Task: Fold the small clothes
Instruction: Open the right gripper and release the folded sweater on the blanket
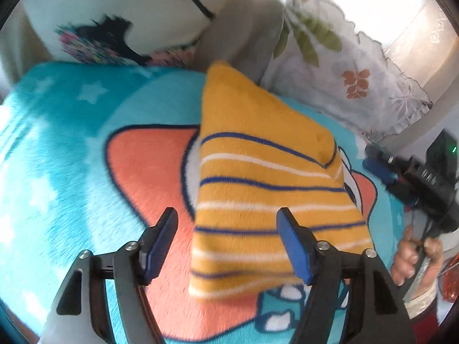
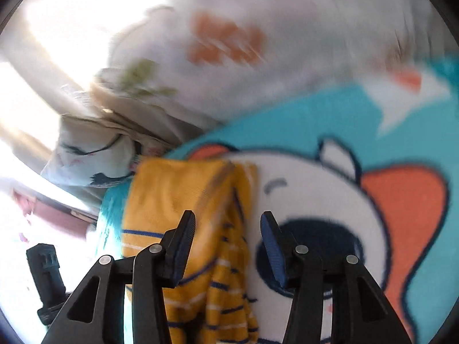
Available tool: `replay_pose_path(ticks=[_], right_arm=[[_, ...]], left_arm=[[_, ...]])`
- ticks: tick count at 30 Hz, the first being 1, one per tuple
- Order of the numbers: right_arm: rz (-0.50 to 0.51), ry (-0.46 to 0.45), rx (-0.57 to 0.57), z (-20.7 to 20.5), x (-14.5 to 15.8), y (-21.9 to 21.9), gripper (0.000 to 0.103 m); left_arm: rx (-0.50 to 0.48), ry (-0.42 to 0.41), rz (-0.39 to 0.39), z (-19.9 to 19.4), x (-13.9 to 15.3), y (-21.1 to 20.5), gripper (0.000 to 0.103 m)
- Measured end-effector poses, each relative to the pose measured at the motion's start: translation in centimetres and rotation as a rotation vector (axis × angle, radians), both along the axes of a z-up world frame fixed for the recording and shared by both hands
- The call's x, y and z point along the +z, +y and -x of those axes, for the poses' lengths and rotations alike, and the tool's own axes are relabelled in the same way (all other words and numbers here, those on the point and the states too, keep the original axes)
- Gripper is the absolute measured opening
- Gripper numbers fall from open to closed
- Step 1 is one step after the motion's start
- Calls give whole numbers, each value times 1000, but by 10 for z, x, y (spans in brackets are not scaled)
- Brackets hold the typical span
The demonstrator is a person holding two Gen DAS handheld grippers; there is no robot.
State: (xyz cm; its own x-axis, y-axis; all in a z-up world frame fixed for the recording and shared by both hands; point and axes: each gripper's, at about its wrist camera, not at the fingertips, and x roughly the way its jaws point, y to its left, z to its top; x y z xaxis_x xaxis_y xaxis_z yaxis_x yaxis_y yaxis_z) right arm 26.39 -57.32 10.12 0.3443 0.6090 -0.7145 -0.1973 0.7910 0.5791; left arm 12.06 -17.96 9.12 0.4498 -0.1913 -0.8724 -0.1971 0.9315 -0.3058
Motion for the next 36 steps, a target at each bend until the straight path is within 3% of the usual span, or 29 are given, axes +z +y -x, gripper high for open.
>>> replay_pose_path(ticks=[4, 8, 11, 13, 17, 19, 22, 25, 28, 32, 36], right_arm=[[-100, 42, 152, 7, 0, 40, 52], [59, 117, 187, 6, -46, 69, 49], [82, 84, 177, 6, -47, 71, 49], [117, 40, 186, 14, -31, 73, 49], [263, -184, 233, 59, 16, 85, 49], [327, -228, 234, 87, 22, 86, 49], [400, -171, 201, 103, -2, 78, 49], [419, 2, 174, 99, -49, 68, 52], [383, 3, 96, 106, -25, 58, 54], [407, -98, 16, 131, 18, 57, 55], [402, -155, -37, 154, 40, 64, 58]], left_arm=[[51, -32, -54, 33, 19, 5, 72], [108, -50, -111, 60, 32, 12, 72], [157, -61, -164, 88, 46, 27, 73], [189, -74, -197, 103, 54, 35, 77], [211, -92, -223, 118, 62, 48, 77], [204, -104, -220, 120, 63, 52, 78], [187, -135, -203, 120, 63, 58, 78], [150, -164, -183, 118, 67, 62, 78], [110, -213, -210, 121, 77, 63, 78], [78, -260, -243, 126, 89, 70, 82], [93, -322, -319, 137, 101, 80, 88]])
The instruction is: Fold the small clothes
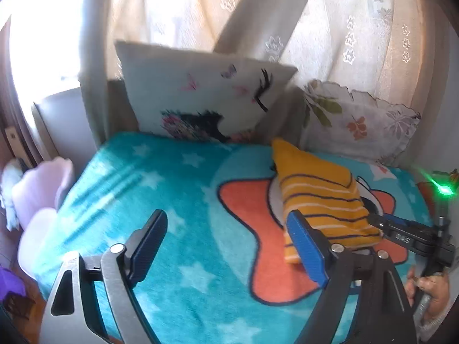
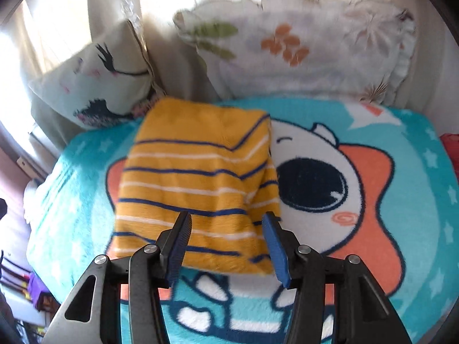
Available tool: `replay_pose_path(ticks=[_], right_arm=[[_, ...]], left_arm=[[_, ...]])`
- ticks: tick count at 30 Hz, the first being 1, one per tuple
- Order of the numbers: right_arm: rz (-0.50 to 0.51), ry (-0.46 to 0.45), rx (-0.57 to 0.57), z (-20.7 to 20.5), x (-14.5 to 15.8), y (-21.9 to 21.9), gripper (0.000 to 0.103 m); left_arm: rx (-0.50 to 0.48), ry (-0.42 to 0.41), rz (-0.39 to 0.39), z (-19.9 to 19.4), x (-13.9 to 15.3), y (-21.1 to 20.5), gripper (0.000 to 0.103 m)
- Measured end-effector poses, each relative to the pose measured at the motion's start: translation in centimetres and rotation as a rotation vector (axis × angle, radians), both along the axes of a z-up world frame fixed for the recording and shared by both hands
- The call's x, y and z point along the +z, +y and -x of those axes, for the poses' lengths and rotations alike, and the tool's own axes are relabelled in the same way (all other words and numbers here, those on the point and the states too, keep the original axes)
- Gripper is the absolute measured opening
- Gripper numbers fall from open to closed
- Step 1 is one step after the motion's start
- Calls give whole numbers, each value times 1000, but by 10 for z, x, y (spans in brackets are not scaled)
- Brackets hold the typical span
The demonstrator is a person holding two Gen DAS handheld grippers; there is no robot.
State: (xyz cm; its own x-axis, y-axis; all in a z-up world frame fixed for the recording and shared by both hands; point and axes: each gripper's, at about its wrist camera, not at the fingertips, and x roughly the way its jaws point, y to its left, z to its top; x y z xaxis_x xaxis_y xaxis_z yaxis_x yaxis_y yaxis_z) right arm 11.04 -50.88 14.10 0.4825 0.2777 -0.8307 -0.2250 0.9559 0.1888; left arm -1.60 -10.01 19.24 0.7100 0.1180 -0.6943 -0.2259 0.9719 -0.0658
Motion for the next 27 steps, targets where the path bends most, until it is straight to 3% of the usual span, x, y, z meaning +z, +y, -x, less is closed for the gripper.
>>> replay_pose_path(ticks=[4, 7, 10, 16, 22, 27], right_arm=[[-23, 14, -11, 11, 0, 21, 60], [-12, 34, 8, 16, -6, 43, 60], [-10, 60, 17, 25, -10, 57, 60], [16, 74, 18, 42, -10, 67, 63], [57, 106, -26, 55, -16, 59, 67], [77, 135, -87, 64, -23, 42, 68]], left_arm=[[91, -145, -87, 26, 20, 15, 103], [116, -249, -118, 43, 35, 25, 103], [85, -274, -118, 47, 41, 32, 103], [-29, -189, -49, 36, 30, 27, 103], [-160, 21, -31, 11, -5, 1, 103], [-275, 124, 23, 2, -25, -22, 103]])
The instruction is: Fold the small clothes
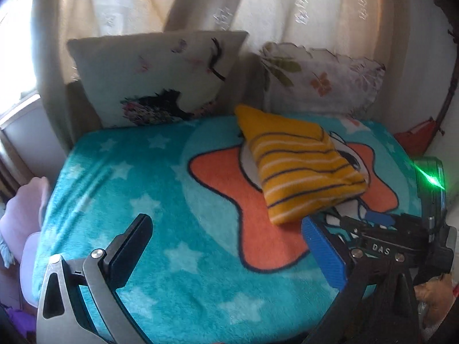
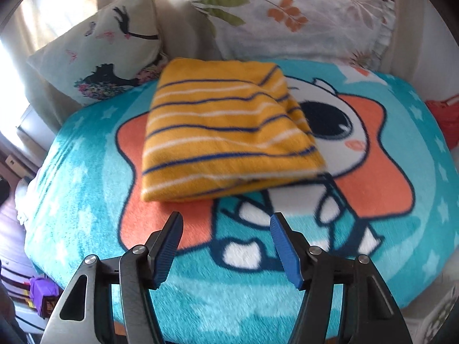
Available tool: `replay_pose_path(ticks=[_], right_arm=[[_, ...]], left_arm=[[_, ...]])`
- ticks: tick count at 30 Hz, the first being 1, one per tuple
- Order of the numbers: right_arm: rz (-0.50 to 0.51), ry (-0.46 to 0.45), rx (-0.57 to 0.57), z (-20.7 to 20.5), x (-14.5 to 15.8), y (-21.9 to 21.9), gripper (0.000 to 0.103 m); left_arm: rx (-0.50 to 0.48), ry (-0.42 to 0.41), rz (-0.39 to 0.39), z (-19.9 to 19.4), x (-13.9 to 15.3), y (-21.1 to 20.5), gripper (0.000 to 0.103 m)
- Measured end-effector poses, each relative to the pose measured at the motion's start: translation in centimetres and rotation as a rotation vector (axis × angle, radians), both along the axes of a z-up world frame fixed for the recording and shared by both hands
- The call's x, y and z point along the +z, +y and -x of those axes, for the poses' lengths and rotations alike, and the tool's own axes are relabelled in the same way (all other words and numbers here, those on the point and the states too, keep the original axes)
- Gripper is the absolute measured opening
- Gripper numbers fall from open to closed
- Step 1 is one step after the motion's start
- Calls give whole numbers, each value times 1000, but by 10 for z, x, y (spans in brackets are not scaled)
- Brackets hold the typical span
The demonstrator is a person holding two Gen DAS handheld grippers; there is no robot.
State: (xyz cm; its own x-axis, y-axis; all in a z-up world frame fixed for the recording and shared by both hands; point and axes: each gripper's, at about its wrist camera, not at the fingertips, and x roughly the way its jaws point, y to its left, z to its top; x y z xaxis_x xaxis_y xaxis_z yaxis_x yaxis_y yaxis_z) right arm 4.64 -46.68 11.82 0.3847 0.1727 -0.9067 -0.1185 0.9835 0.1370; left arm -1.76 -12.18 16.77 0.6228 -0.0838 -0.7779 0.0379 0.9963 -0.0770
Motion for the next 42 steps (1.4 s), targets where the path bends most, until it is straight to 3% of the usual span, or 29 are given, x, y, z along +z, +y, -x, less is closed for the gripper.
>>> replay_pose_path(ticks=[5, 17, 30, 42], right_arm=[[7, 18, -60, 6, -4, -15, 68], [32, 58, -98, 14, -12, -20, 70], [24, 34, -11, 15, -9, 17, 71], [17, 25, 65, 20, -9, 47, 71]], left_arm=[[-76, 44, 10, -4, -10, -18, 103], [-136, 145, 63, -10, -33, -28, 103], [-60, 164, 74, 1, -35, -3, 103], [1, 178, 37, 12, -35, 17, 103]])
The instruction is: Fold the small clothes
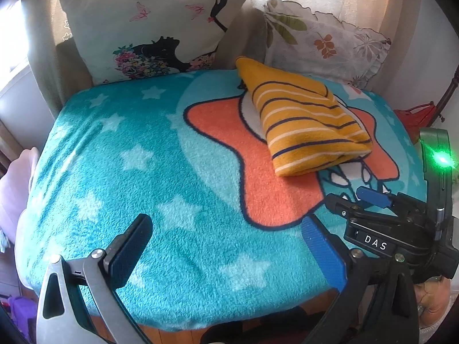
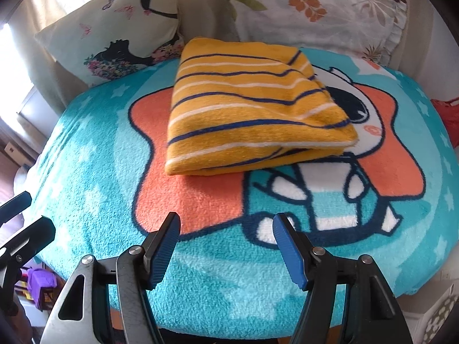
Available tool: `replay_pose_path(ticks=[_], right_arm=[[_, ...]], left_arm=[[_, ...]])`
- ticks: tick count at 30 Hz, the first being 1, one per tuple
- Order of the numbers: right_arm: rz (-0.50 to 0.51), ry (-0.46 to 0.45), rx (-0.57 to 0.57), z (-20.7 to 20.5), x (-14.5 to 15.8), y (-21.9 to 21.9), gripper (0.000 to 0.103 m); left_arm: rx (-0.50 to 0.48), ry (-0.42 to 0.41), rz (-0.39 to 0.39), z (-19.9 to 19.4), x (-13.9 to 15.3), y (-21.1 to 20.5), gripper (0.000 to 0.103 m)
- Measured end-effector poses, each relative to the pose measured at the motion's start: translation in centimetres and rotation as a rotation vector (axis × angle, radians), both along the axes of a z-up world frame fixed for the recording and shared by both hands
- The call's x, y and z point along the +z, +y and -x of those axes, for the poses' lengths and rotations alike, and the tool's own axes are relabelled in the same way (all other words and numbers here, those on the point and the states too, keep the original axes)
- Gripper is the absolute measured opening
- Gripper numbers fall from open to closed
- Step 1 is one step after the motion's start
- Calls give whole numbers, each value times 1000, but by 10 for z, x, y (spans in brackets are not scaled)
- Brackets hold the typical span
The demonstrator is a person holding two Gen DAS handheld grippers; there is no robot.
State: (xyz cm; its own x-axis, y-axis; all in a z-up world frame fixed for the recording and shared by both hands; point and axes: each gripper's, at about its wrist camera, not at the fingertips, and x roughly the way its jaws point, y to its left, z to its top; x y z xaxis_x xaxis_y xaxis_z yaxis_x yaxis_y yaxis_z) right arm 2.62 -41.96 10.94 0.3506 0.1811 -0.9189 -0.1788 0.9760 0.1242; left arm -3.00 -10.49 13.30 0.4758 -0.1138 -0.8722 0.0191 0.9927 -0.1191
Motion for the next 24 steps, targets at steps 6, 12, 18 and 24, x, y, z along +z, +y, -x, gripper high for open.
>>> replay_pose_path(ticks=[6, 12, 18, 24], right_arm=[[9, -9, 0, 0, 1, 2, 72], [15, -3, -19, 0, 0, -2, 73], [20, 1, -29, 1, -2, -2, 73], [25, -4, -28, -2, -3, 0, 73]], left_arm=[[4, 8, 1, 0, -2, 3, 103], [-9, 24, 6, -2, -7, 2, 103], [-20, 36, 14, -5, -11, 1, 103], [-16, 44, 18, -8, -15, 2, 103]])
